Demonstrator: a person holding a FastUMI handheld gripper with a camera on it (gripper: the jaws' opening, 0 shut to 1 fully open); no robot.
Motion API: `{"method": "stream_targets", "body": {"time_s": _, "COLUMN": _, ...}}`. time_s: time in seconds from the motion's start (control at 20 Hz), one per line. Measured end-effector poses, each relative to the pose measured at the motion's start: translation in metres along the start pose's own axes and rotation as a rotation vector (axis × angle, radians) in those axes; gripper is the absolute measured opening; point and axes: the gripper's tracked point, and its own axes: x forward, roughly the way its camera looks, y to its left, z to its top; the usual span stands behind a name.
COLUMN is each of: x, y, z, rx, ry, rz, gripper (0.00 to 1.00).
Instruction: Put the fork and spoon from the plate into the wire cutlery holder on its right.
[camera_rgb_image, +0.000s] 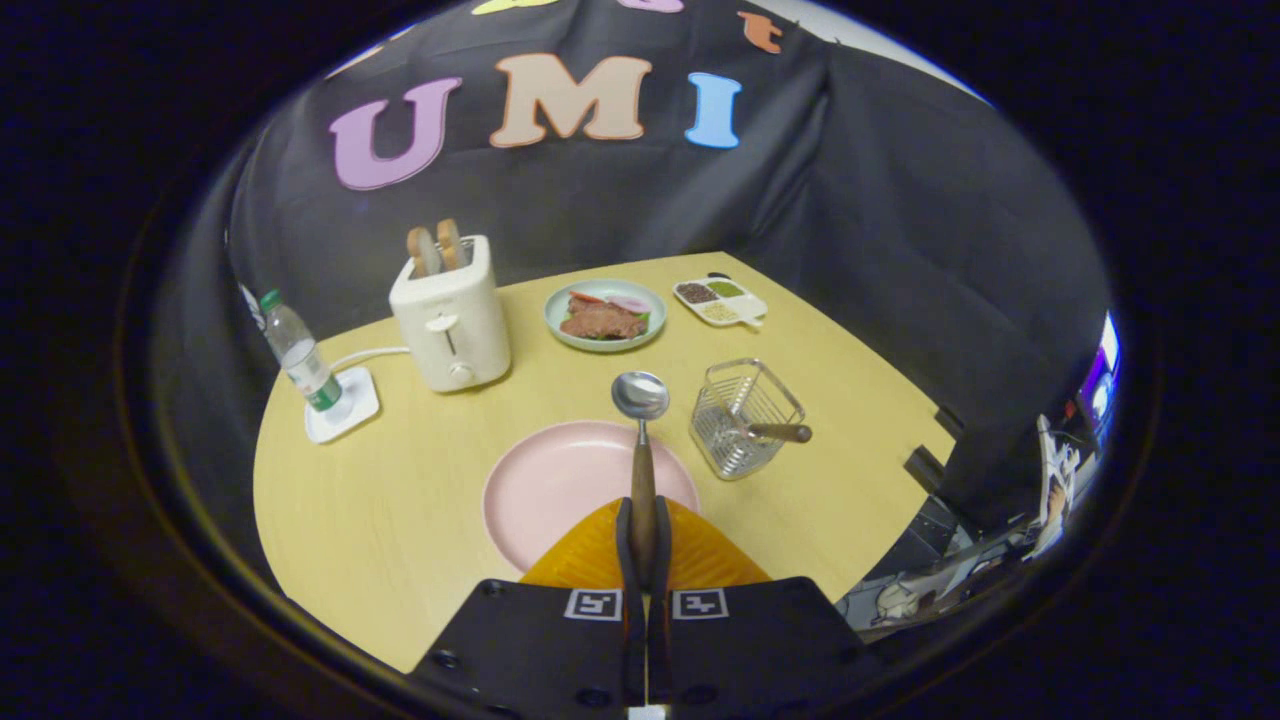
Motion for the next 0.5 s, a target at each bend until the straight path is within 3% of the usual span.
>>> {"method": "stream_targets", "body": {"time_s": 0.4, "x": 0.040, "y": -0.057, "z": 0.015, "rx": 0.072, "ry": 0.152, "rz": -0.155, "gripper": 0.04}}
{"method": "stream_targets", "body": {"time_s": 0.5, "x": 0.046, "y": -0.058, "z": 0.014, "rx": 0.114, "ry": 0.212, "rz": -0.162, "gripper": 0.04}}
